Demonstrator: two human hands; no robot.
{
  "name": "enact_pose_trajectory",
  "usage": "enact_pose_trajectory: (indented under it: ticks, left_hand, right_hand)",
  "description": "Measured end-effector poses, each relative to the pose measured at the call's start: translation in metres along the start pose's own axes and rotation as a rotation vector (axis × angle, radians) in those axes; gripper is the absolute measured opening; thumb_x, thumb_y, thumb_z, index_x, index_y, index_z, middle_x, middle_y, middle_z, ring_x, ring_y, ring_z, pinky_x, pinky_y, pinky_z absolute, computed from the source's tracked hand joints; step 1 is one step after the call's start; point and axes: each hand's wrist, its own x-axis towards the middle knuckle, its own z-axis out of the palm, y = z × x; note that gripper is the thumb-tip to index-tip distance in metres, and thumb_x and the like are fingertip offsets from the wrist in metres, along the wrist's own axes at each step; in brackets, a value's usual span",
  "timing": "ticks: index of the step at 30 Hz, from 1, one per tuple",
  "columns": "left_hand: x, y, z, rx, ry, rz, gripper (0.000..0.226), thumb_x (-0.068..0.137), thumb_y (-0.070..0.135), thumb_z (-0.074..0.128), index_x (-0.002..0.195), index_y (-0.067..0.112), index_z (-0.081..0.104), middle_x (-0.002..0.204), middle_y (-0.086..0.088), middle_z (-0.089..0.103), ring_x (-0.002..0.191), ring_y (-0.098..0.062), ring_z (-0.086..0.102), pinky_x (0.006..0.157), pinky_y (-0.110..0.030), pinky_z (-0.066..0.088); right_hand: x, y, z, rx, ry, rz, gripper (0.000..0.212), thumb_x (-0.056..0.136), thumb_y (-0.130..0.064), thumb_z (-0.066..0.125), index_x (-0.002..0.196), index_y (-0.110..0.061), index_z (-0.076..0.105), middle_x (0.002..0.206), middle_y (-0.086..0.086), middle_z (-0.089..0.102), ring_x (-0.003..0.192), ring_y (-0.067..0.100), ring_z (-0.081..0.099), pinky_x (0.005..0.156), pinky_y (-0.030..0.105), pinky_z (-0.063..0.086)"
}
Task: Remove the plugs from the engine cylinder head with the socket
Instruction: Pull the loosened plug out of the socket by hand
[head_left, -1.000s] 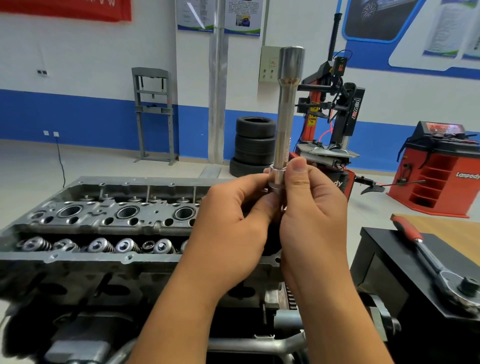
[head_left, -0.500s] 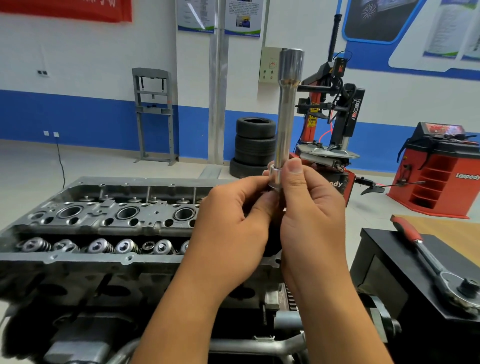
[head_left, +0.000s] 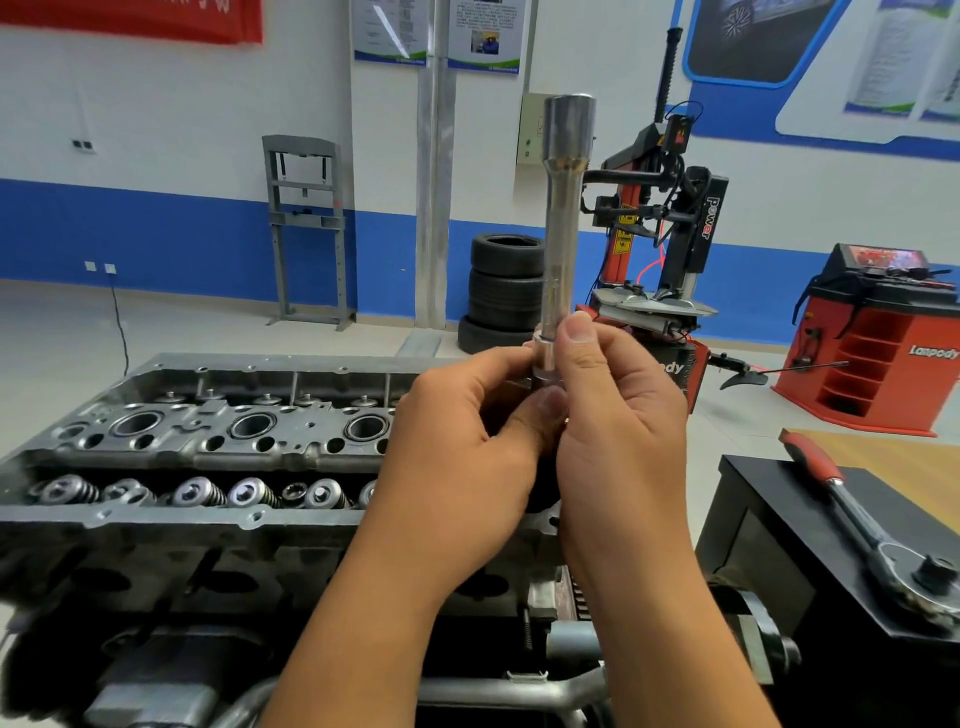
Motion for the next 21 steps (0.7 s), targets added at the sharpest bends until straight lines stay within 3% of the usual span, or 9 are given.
enact_pose_trajectory:
  ticks: [4,7,10,16,18,21]
  left_hand:
    - [0.0002,-0.0022,0.0014,0.035,0.031,-0.034,0.019,0.096,0.023,0.073,0.111,0.035,0.077,0.096,0.011,0.080,0.092,-0.009,0.077,0.078,-0.037,0.065]
    - [0.0006,0.0002,0.0039,0.069,0.026,-0.009,0.013,0.099,0.034,0.070,0.109,0.035,0.078,0.093,0.013,0.079,0.091,-0.009,0.076,0.080,-0.044,0.064]
    - [0.0001,0.0022,0.0038,0.087,-0.013,0.007,0.022,0.100,0.038,0.059,0.111,0.035,0.077,0.095,0.011,0.079,0.093,-0.014,0.075,0.084,-0.048,0.061]
    - [0.0004,-0.0006,0.0049,0.063,0.034,-0.032,0.009,0.098,0.033,0.071,0.103,0.034,0.077,0.093,0.014,0.079,0.088,-0.007,0.076,0.078,-0.041,0.064]
    - [0.0004,-0.0023,0.0051,0.096,0.072,-0.018,0.005,0.094,0.034,0.074,0.098,0.035,0.077,0.087,0.016,0.078,0.083,-0.004,0.075,0.074,-0.038,0.065]
    - [0.0000,-0.0013,0.0040,0.090,0.044,0.006,0.011,0.098,0.038,0.068,0.105,0.036,0.077,0.090,0.018,0.078,0.087,-0.003,0.075,0.077,-0.036,0.064]
  right_hand:
    - [0.0000,0.0010,0.0007,-0.018,0.027,0.014,0.029,0.086,-0.046,0.072,0.093,-0.018,0.066,0.084,0.006,0.073,0.078,0.024,0.074,0.069,0.040,0.062]
    - [0.0005,-0.0013,0.0027,-0.037,0.031,0.017,0.042,0.094,-0.049,0.058,0.091,-0.008,0.068,0.086,0.018,0.069,0.079,0.025,0.066,0.077,0.052,0.058]
    - [0.0010,-0.0024,0.0035,-0.019,0.055,0.028,0.053,0.097,-0.047,0.050,0.088,0.003,0.064,0.089,0.031,0.061,0.079,0.026,0.058,0.078,0.058,0.053]
    - [0.0004,-0.0015,0.0022,0.022,0.062,0.062,0.022,0.084,-0.045,0.071,0.090,-0.025,0.063,0.095,0.016,0.073,0.082,0.029,0.073,0.080,0.055,0.062]
    - [0.0005,-0.0006,0.0016,0.007,0.049,0.047,0.020,0.088,-0.044,0.066,0.089,-0.024,0.065,0.093,0.013,0.074,0.083,0.032,0.073,0.080,0.056,0.063]
    - [0.0005,-0.0002,0.0020,-0.058,0.042,0.023,0.039,0.095,-0.046,0.053,0.093,-0.011,0.070,0.091,0.017,0.071,0.089,0.039,0.068,0.082,0.057,0.058]
